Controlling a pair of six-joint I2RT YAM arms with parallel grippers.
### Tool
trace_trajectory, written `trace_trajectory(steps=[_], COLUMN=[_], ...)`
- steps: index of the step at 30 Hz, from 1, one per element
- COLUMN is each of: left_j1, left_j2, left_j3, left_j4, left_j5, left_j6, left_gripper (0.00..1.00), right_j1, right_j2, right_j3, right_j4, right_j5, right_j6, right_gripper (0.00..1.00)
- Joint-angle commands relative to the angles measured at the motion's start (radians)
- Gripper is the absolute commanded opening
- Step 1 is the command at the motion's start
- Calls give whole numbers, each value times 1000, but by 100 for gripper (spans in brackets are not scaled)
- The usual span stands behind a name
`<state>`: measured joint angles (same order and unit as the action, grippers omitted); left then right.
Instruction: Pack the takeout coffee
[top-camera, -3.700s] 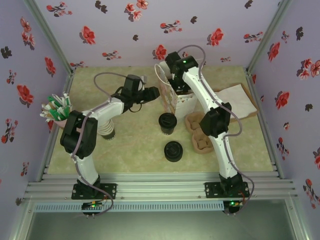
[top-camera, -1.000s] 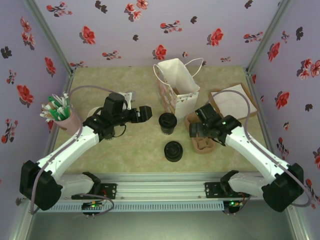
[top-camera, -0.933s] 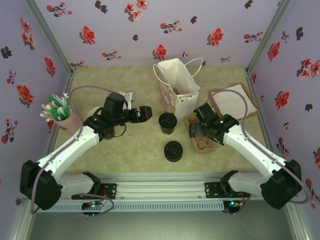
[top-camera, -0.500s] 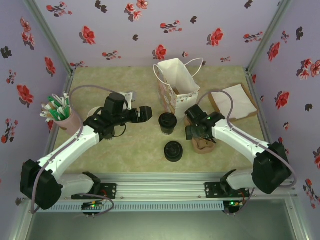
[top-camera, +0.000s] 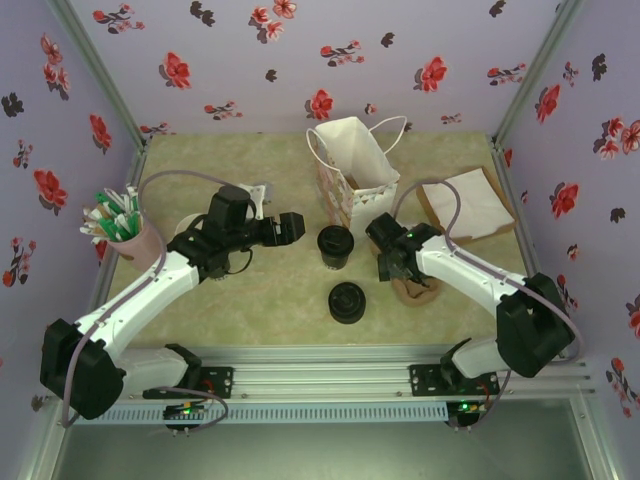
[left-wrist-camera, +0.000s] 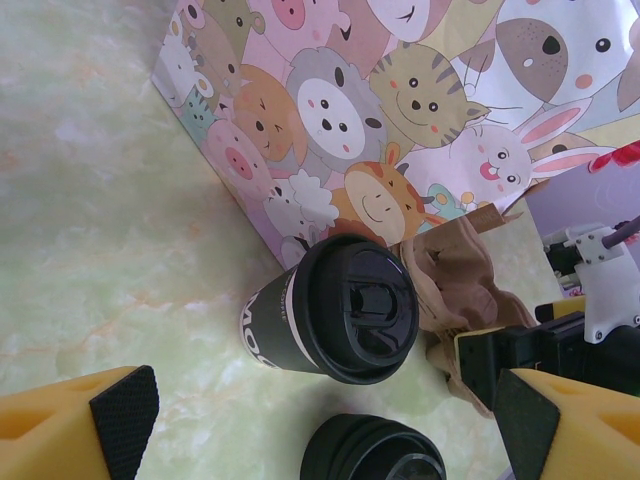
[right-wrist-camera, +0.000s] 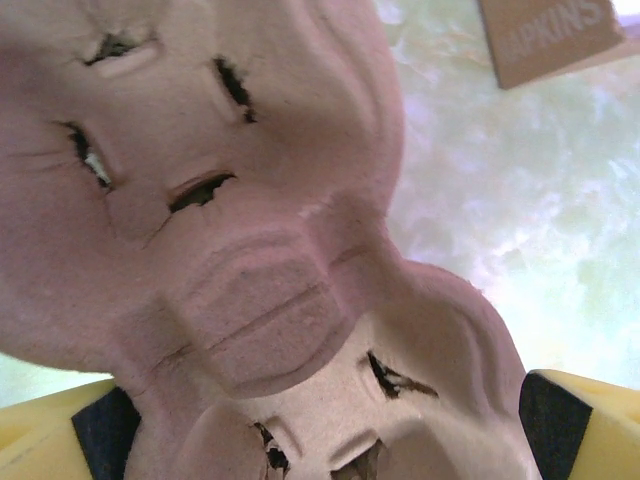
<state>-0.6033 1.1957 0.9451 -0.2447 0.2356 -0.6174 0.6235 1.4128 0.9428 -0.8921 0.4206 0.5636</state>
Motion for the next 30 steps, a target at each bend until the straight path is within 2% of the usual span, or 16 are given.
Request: trace_trajectory(steps=[1, 18, 30], left_j1=[-4, -5, -4], left_j2=[-6, 8, 18], left_j3=[6, 1, 4], left_j4=[10, 45, 56], left_j5=[-3, 14, 21], left_j6=[22, 13, 10], left_gripper=[90, 91, 91], right_j1=[-49, -254, -394], right_j2=[9, 21, 10], right_j3=[7, -19, -16], right_j4=[-65, -90, -7], right_j5=[73, 121, 70], right_j6=[71, 178, 147], right_gripper=[99, 99, 99])
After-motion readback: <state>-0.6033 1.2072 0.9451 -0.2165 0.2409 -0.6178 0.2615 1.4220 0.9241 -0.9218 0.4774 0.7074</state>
